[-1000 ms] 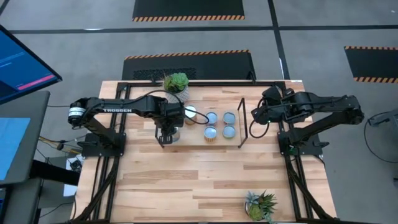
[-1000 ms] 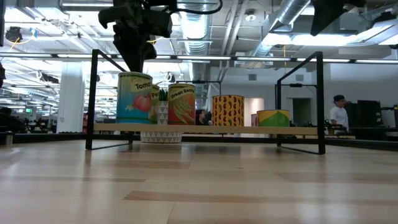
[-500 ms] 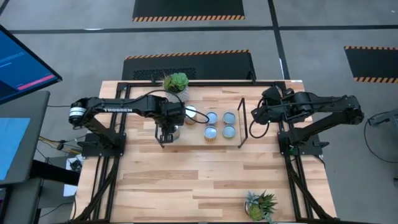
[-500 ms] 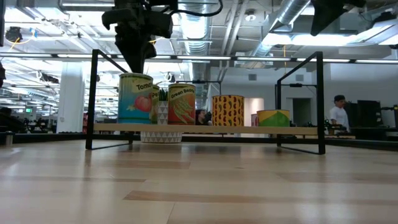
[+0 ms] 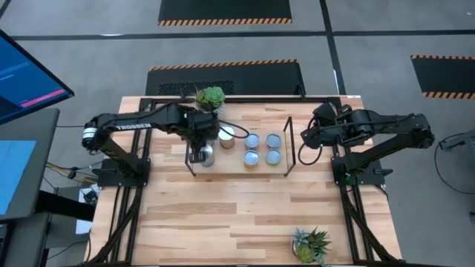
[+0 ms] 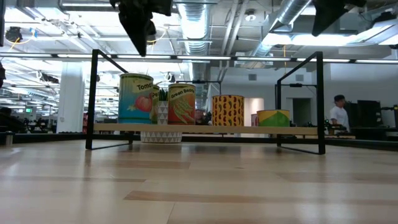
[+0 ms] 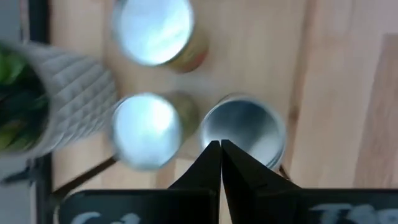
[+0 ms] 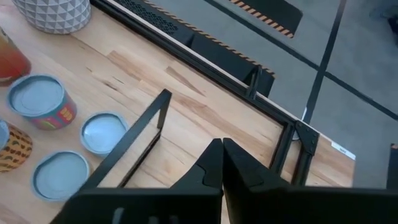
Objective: Pick and place cans onto a shelf
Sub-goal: Adjust the canned spicy black beans
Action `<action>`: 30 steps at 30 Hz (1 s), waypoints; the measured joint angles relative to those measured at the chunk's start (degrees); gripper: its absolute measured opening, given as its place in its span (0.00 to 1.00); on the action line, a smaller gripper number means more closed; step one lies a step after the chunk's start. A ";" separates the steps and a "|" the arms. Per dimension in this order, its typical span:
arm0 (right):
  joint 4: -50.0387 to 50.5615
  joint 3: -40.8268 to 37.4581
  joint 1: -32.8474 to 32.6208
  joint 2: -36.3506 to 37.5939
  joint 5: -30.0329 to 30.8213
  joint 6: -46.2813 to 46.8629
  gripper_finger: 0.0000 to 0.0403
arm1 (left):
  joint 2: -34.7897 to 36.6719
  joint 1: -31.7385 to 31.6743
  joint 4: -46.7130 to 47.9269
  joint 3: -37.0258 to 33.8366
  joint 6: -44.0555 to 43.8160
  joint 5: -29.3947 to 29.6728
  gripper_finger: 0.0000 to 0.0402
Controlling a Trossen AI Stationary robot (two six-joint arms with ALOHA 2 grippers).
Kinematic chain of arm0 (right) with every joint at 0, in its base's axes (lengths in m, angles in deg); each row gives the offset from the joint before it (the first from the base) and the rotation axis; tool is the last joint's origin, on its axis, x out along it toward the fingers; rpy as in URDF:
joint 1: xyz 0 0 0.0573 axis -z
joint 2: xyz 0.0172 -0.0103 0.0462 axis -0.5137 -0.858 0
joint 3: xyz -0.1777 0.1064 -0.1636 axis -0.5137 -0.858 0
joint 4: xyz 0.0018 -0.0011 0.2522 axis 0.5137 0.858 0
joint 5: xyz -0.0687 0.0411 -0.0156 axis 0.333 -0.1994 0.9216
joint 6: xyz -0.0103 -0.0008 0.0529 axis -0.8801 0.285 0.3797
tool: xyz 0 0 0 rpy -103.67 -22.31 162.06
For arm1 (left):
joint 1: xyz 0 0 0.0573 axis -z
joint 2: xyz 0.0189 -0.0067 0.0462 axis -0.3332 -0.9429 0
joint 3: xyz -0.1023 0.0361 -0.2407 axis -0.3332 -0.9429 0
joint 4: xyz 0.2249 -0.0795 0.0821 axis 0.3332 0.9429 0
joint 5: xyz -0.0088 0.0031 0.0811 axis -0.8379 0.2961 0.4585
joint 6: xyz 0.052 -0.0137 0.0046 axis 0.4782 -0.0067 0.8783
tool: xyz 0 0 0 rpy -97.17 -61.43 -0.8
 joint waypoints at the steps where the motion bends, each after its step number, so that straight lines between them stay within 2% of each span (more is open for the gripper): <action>1: 0.46 0.00 0.00 0.00 0.00 0.01 0.04 | 0.00 -0.01 1.52 0.90 -0.78 0.79 0.00; 4: 0.68 0.00 0.00 0.00 0.00 -0.02 0.05 | 0.09 -0.01 5.98 3.90 -3.21 2.23 0.00; 8: -0.46 0.00 -0.02 0.00 -0.02 -1.57 0.06 | 0.35 -0.01 8.57 5.00 -6.40 1.22 0.00; 11: -5.39 0.02 -0.26 -0.32 -0.20 -8.08 0.06 | 1.02 0.44 12.47 5.06 -7.06 1.00 0.00; 14: -13.87 0.02 -0.21 -0.37 -1.54 -19.15 0.06 | 1.92 1.39 16.39 4.91 -7.60 2.93 0.00; 18: -27.97 0.02 0.83 -0.85 -6.11 -34.81 0.04 | 6.10 2.82 15.78 4.79 -10.63 3.86 0.00; 21: -38.11 0.20 2.77 -2.27 -10.50 -42.14 0.03 | 9.37 4.25 15.84 4.75 -16.04 7.82 0.00; 30: -49.46 0.19 8.09 -16.10 -27.92 -54.68 0.03 | 20.12 9.56 15.93 4.75 -31.67 19.95 0.00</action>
